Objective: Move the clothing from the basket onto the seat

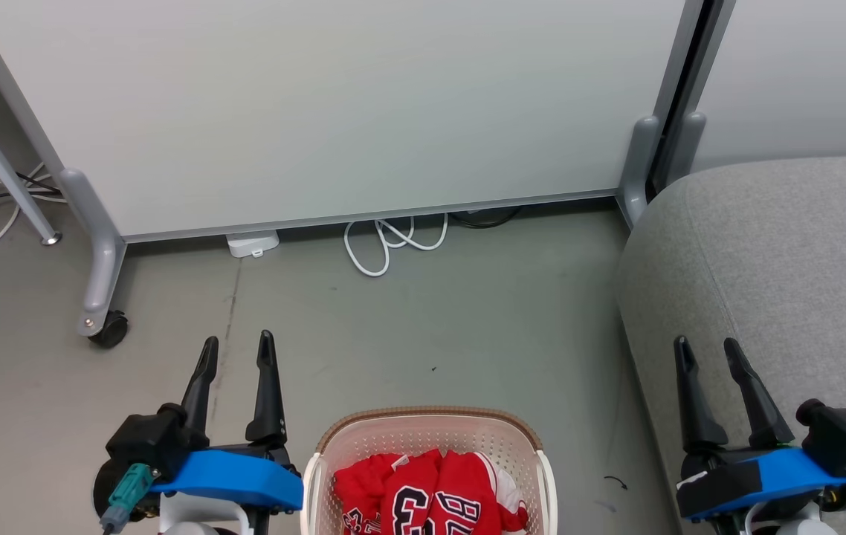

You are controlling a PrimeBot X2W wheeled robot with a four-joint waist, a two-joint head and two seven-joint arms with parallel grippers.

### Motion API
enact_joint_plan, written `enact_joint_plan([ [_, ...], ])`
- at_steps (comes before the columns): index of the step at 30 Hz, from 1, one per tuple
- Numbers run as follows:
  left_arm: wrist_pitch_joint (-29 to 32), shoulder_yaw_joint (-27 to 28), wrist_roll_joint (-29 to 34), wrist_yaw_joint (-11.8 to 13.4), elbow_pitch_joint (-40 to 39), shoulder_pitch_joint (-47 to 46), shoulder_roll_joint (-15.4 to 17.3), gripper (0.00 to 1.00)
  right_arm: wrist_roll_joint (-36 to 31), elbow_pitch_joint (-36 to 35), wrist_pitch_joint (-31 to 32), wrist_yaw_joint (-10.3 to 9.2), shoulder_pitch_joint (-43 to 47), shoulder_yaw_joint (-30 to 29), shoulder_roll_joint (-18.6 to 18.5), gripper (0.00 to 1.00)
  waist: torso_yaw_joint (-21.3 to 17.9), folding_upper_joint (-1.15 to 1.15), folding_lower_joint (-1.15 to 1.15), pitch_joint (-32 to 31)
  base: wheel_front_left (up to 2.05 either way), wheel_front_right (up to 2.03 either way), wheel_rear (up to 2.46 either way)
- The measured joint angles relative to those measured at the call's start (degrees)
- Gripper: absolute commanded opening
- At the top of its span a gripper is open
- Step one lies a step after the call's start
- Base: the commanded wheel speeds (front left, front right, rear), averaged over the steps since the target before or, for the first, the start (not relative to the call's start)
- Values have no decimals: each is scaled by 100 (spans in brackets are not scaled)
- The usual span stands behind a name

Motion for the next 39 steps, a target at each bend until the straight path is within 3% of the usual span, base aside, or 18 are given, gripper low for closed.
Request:
enact_joint_plan([
  [39, -374, -212, 1429, 63, 249, -28, 14, 100, -1504, 64, -376, 2, 1, 41, -12, 100, 40, 0, 0, 15, 0, 0, 0],
])
